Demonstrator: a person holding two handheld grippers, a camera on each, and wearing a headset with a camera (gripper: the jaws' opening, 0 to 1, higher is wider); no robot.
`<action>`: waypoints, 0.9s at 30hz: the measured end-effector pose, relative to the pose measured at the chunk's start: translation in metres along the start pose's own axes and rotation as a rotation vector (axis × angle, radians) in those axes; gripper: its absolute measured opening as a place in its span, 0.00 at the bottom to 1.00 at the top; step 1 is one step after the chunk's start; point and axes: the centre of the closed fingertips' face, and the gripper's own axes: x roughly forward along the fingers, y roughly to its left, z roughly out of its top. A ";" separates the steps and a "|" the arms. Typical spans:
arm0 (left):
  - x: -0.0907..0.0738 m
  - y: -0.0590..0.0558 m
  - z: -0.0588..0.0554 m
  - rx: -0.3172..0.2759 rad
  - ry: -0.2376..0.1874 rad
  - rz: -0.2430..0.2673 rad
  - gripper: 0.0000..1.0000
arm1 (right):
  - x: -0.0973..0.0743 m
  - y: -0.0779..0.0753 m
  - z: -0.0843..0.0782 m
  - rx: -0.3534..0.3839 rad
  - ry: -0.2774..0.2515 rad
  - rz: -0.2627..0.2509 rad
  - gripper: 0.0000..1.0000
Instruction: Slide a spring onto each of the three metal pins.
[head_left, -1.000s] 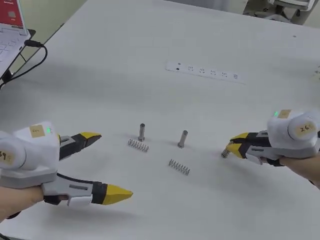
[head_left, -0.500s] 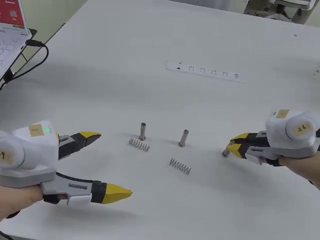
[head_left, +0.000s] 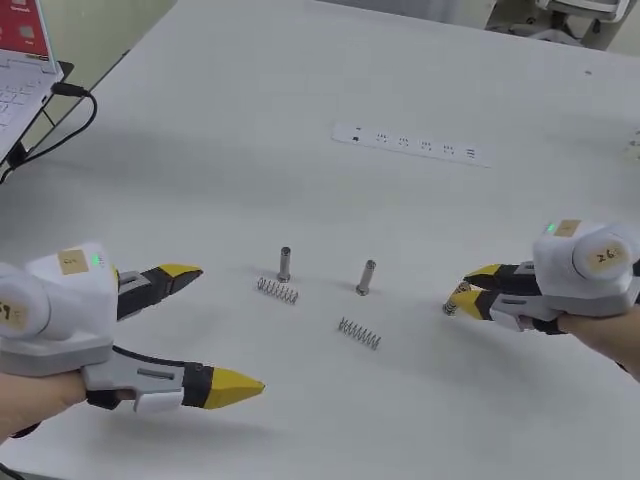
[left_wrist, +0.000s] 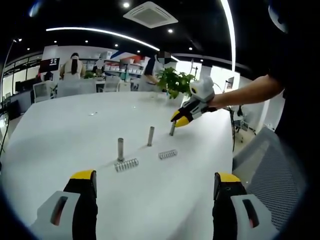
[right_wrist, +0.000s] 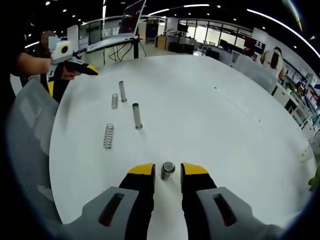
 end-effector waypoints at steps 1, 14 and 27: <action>0.000 0.000 0.000 0.000 -0.001 0.000 0.95 | 0.000 0.000 0.000 0.010 -0.004 -0.001 0.20; 0.001 0.000 0.003 0.004 0.004 -0.003 0.95 | -0.011 0.001 0.000 0.116 -0.041 -0.019 0.28; 0.003 0.003 0.010 -0.004 -0.012 0.004 0.95 | -0.026 0.001 -0.005 0.231 -0.102 -0.035 0.35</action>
